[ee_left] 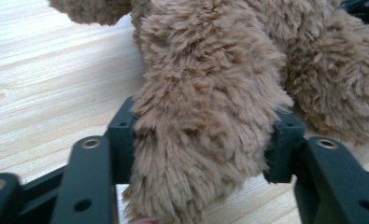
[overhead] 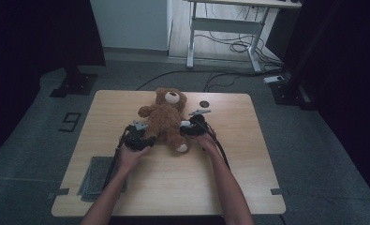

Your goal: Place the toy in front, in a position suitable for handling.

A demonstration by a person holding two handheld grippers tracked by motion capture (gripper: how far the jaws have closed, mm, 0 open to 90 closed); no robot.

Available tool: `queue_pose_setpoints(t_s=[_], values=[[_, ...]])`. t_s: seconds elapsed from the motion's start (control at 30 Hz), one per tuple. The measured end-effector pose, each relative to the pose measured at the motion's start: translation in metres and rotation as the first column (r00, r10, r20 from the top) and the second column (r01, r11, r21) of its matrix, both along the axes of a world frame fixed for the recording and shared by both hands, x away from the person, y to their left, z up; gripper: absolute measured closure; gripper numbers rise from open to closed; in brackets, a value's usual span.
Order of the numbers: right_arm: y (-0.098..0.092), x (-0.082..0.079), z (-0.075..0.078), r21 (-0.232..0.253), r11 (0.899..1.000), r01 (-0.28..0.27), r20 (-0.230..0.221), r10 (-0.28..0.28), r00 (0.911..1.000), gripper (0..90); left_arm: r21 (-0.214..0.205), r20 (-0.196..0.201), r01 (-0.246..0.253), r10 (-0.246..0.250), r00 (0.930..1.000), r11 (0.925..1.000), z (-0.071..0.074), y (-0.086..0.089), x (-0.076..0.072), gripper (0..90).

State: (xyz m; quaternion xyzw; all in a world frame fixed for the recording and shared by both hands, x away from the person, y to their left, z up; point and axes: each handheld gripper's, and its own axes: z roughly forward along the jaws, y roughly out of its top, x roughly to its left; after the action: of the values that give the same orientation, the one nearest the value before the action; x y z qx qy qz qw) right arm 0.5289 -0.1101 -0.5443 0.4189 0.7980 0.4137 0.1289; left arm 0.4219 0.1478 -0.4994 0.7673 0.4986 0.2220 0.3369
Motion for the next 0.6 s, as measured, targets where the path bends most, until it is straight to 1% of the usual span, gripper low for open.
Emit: queue_pose_setpoints(t_s=[0.13, 0.2, 0.27, 0.3, 0.37, 0.4, 0.43, 0.47, 0.5, 0.53, 0.57, 0.6], values=[[-0.001, 0.003, -0.002, 0.017, 1.0, -0.011, -0.017, 0.012, 0.9998, 64.8, -0.009, -0.006, 0.011, -0.011, 0.9999, 0.9999, -0.001, 0.002, 0.001, 49.0], [-0.002, 0.004, -0.002, 0.021, 1.0, -0.017, -0.018, 0.017, 0.9997, 66.4, -0.01, -0.004, 0.013, -0.013, 0.9999, 0.9999, -0.001, 0.002, 0.001, 50.0], [-0.002, 0.004, -0.001, 0.012, 1.0, -0.027, -0.017, 0.027, 0.9995, 70.4, -0.007, -0.002, 0.011, -0.011, 0.9999, 0.9999, -0.001, 0.002, 0.001, 51.9], [-0.002, 0.004, 0.0, 0.002, 1.0, -0.027, -0.013, 0.027, 0.9995, 72.3, -0.001, 0.004, 0.005, -0.005, 1.0, 1.0, 0.0, 0.002, 0.0, 53.6], [-0.002, 0.003, 0.001, 0.002, 1.0, -0.026, -0.006, 0.026, 0.9996, 73.4, 0.007, 0.017, 0.0, -0.001, 0.9999, 1.0, 0.001, 0.003, -0.001, 55.7], [-0.002, 0.003, 0.001, 0.002, 1.0, -0.026, -0.006, 0.026, 0.9996, 73.4, 0.007, 0.017, 0.0, -0.001, 0.9999, 1.0, 0.001, 0.003, -0.001, 56.7], [-0.004, 0.002, 0.002, 0.018, 1.0, -0.019, 0.004, 0.019, 0.9998, 74.6, 0.008, 0.028, 0.001, -0.001, 0.9996, 1.0, 0.003, 0.003, -0.002, 57.4], [-0.004, 0.002, 0.002, 0.018, 1.0, -0.019, 0.004, 0.019, 0.9998, 74.6, 0.008, 0.028, 0.001, -0.001, 0.9996, 1.0, 0.003, 0.003, -0.002, 57.6], [-0.005, 0.001, 0.004, 0.034, 0.999, -0.019, 0.016, 0.018, 0.9997, 75.3, 0.004, 0.031, 0.008, -0.008, 0.9995, 1.0, 0.006, 0.005, -0.003, 57.8], [-0.005, 0.001, 0.004, 0.034, 0.999, -0.019, 0.016, 0.018, 0.9997, 75.3, 0.004, 0.031, 0.008, -0.008, 0.9995, 1.0, 0.006, 0.005, -0.003, 58.0], [-0.008, 0.0, 0.008, 0.047, 0.999, -0.019, 0.032, 0.017, 0.9993, 75.9, 0.013, 0.043, 0.01, -0.01, 0.999, 0.9999, 0.009, 0.009, -0.005, 58.5], [-0.009, -0.001, 0.01, 0.054, 0.998, -0.019, 0.038, 0.017, 0.9991, 76.1, 0.013, 0.043, 0.01, -0.01, 0.999, 0.9999, 0.009, 0.009, -0.005, 58.8]])
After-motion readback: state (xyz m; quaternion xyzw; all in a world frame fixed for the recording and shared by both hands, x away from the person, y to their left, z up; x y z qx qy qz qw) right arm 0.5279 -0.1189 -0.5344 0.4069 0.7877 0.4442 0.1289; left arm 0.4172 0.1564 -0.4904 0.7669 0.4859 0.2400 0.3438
